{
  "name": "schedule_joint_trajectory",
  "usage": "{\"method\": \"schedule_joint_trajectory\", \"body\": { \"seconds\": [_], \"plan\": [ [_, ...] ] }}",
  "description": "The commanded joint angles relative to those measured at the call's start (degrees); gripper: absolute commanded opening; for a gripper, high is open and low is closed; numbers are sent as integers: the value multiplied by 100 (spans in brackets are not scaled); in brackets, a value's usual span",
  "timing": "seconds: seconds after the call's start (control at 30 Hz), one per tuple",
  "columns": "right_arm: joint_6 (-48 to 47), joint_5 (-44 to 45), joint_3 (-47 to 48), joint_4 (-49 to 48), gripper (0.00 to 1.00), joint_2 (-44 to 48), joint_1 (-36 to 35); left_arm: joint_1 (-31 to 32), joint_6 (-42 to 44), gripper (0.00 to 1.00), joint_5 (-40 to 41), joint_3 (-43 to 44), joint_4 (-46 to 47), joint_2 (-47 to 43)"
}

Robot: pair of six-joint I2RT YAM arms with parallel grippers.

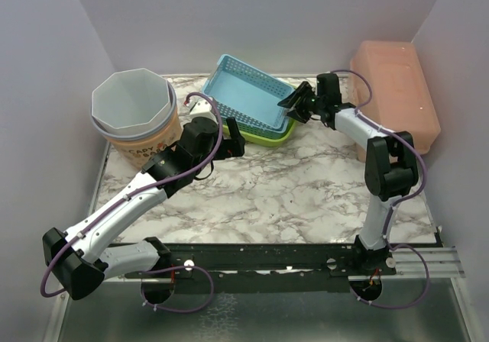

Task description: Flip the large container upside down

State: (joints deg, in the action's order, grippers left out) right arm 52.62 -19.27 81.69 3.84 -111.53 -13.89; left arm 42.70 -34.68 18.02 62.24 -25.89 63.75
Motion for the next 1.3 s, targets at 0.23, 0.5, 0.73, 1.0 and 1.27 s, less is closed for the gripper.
{"method": "schedule_joint_trajectory", "body": {
  "seconds": [0.23,0.5,0.73,1.0,1.27],
  "plan": [
    [25,-299,448,126,59,-593,-33,-42,-6,99,-141,69,-21,30],
    [528,-340,317,-635,54,-703,-36,-43,-122,99,-117,8,-21,-27],
    [1146,-399,75,-1466,50,-719,-35,-44,-174,99,-202,-74,-29,-58],
    [1083,474,-53,-1576,49,-565,-26,-50,-268,99,-151,-185,-30,-145],
    [574,834,227,-1010,67,-819,-187,-46,-402,99,-338,-110,-39,-23]
  ]
}}
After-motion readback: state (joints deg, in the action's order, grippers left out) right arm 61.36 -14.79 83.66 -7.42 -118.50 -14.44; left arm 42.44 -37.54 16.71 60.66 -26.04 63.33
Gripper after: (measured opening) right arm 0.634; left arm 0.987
